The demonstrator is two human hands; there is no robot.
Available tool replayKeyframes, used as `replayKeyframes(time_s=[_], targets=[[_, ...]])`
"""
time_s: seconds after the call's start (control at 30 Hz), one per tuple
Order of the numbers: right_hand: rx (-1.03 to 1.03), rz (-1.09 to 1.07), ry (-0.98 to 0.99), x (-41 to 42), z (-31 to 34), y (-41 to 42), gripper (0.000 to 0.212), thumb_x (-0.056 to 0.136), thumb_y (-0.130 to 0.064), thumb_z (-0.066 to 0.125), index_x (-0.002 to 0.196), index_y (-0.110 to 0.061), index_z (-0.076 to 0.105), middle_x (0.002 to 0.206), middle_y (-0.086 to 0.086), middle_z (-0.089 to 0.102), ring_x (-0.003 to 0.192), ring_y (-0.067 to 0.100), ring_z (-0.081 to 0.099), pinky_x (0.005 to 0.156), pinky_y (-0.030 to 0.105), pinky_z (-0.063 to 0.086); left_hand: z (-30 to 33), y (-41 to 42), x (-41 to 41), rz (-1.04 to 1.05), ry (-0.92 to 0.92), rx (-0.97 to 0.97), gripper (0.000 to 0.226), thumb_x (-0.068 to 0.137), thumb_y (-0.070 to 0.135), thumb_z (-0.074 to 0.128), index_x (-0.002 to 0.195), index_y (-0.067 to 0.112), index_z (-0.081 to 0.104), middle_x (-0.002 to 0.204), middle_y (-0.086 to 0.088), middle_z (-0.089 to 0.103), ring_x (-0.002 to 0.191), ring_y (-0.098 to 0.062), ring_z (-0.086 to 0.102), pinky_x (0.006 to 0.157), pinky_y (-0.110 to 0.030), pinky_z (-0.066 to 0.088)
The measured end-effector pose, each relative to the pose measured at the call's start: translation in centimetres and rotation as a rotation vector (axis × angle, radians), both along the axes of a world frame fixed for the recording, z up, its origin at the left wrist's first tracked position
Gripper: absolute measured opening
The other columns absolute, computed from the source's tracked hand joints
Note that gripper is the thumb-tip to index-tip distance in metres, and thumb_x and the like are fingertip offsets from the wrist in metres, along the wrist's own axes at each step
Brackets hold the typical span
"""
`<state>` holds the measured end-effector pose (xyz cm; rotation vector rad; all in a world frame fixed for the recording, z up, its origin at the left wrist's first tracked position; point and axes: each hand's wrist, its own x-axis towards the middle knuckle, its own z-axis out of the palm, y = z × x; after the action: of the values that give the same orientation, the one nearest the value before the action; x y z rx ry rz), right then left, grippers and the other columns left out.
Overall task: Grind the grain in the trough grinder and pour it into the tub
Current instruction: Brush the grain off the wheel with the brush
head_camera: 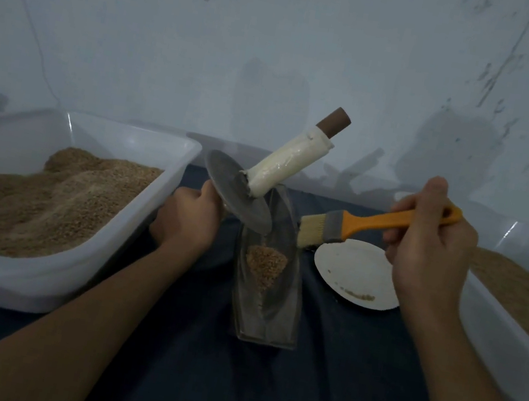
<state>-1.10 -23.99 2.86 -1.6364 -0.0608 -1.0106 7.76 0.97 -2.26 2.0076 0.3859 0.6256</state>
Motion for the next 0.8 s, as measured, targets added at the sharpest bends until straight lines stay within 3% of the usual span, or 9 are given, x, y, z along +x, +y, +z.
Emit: replayKeyframes(time_s=[0.13,0.27,0.37,0.5,0.6,0.7,0.8], targets=[[-0.175,-0.147,-0.028,-0.6,0.2,-2.1,0.058,0.1,-0.07,0.04,0.073,-0.026,0.067,0.059,0.002,0.064,0.055,0.014,0.063,0.057,0.033,0.049,-0.4,0.1,0.1,-0.026,-0.008,0.041,0.062,0.098,0.057,0.034,0.063,0.014,0.063,0.065,-0.005,0.064,0.063,-0.024,0.058,0.059,-0.03,0.034],[-0.602,-0.242,0.085,-0.7,-0.2,-4.1,0.058,0.1,-0.068,0.039,0.073,-0.022,0.061,0.056,0.001,0.058,0.057,0.016,0.057,0.057,0.039,0.049,-0.9,0.0,0.5,-0.007,-0.018,0.082,0.061,0.099,0.056,0.036,0.061,0.016,0.061,0.063,-0.004,0.062,0.062,-0.023,0.057,0.058,-0.03,0.032],[-0.863,-0.143,0.252,-0.7,-0.3,-4.6,0.048,0.099,-0.066,0.041,0.073,-0.032,0.061,0.067,-0.011,0.058,0.066,0.007,0.055,0.063,0.035,0.048,-1.0,0.0,0.8,0.029,-0.006,0.109,0.057,0.1,0.052,0.038,0.061,0.017,0.059,0.062,-0.003,0.057,0.06,-0.021,0.051,0.056,-0.029,0.027],[-1.054,-0.039,0.421,-0.9,-0.5,-4.3,0.035,0.096,-0.061,0.049,0.075,-0.037,0.063,0.078,-0.016,0.058,0.071,0.001,0.055,0.069,0.029,0.047,-1.1,0.2,0.9,0.028,-0.029,0.126,0.058,0.099,0.054,0.038,0.059,0.017,0.059,0.06,-0.002,0.057,0.058,-0.02,0.052,0.056,-0.028,0.027],[-1.213,0.068,0.635,-1.0,-0.8,-4.2,0.015,0.093,-0.033,0.071,0.082,-0.043,0.067,0.09,-0.02,0.056,0.081,0.001,0.054,0.072,0.02,0.045,-1.2,0.3,0.7,0.0,-0.075,0.148,0.057,0.097,0.052,0.04,0.054,0.017,0.056,0.057,-0.002,0.057,0.056,-0.02,0.052,0.055,-0.027,0.026],[-1.298,0.207,0.913,-1.1,-1.1,-4.0,0.049,0.089,-0.004,0.065,0.093,-0.053,0.064,0.106,-0.02,0.059,0.092,0.001,0.056,0.077,0.016,0.046,-1.1,0.3,0.4,-0.031,-0.12,0.191,0.057,0.093,0.05,0.044,0.046,0.019,0.049,0.05,0.002,0.053,0.052,-0.02,0.052,0.057,-0.028,0.03],[-1.293,0.244,0.977,-1.0,-1.3,-4.0,0.053,0.092,-0.007,0.062,0.093,-0.06,0.058,0.108,-0.026,0.054,0.092,0.002,0.056,0.077,0.018,0.048,-0.9,0.2,0.2,-0.074,-0.116,0.297,0.059,0.089,0.053,0.041,0.043,0.017,0.046,0.046,0.003,0.051,0.049,-0.022,0.053,0.056,-0.027,0.032]])
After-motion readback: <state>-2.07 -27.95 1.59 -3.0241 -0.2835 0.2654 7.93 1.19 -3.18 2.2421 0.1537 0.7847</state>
